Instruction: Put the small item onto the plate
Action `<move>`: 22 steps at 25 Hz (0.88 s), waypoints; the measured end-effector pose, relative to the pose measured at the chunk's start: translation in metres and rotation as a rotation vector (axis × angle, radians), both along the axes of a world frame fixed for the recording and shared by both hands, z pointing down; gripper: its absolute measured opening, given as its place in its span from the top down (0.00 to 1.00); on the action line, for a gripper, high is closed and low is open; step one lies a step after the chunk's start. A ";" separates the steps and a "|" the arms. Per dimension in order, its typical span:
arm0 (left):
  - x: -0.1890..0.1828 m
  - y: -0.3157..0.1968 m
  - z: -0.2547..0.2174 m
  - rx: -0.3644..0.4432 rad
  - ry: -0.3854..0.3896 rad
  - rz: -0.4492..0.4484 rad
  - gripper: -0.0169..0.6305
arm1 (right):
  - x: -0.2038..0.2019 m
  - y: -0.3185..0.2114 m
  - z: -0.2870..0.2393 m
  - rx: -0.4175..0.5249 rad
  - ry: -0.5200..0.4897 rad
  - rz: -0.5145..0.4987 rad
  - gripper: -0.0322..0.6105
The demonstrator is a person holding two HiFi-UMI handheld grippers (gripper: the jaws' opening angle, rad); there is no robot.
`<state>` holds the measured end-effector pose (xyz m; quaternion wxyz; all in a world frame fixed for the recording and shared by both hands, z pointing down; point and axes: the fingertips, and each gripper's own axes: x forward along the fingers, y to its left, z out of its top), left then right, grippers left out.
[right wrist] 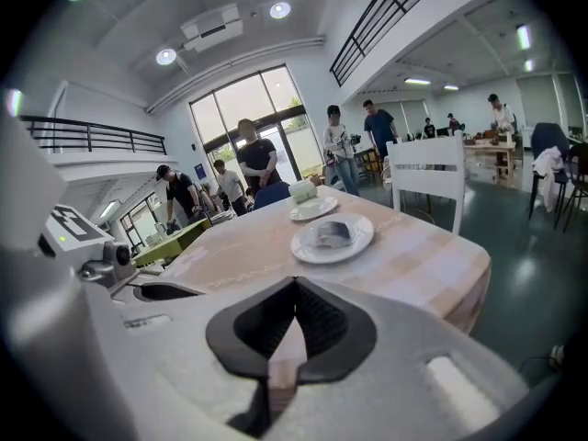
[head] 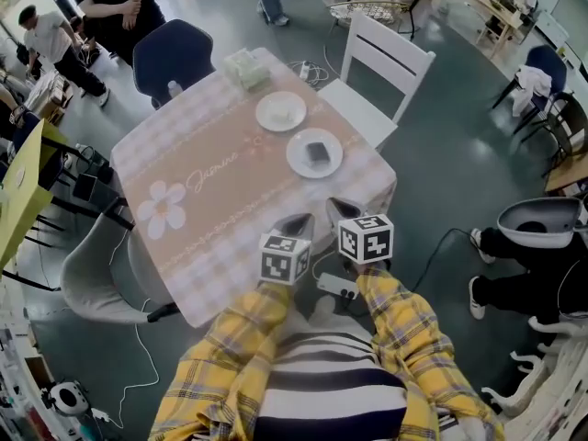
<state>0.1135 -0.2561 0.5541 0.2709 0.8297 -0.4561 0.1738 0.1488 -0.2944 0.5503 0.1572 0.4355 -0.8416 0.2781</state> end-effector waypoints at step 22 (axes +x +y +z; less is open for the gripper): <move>-0.074 0.092 -0.028 0.032 0.083 0.014 0.97 | -0.028 0.108 -0.022 0.067 0.030 0.127 0.95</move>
